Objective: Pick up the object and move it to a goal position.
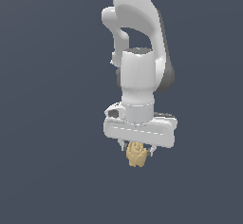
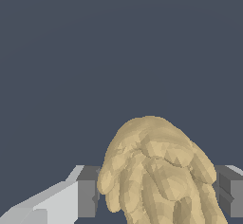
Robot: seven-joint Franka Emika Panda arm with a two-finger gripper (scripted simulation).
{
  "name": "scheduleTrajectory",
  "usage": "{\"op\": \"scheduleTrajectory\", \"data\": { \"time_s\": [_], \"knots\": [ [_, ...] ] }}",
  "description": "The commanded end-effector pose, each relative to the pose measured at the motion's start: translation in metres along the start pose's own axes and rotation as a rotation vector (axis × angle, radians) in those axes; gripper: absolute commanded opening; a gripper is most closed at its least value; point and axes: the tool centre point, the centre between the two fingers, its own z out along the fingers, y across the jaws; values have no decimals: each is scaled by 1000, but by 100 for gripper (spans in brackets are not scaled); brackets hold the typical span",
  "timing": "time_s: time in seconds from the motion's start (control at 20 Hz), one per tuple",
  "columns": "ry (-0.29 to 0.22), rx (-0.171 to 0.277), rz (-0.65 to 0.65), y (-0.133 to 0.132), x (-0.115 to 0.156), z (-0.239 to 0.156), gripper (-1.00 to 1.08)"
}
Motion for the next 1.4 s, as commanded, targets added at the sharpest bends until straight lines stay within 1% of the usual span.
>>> {"op": "scheduleTrajectory", "data": {
  "time_s": [0.0,0.4,0.7,1.05,1.35],
  "knots": [
    [64,32,-27,-7,14,-17,-100],
    [253,130,-109,-29,48,-75,-100],
    [374,195,-162,-41,63,-116,-100],
    [488,259,-212,-50,71,-156,-100],
    [563,304,-246,-55,74,-184,-100]
  ]
}}
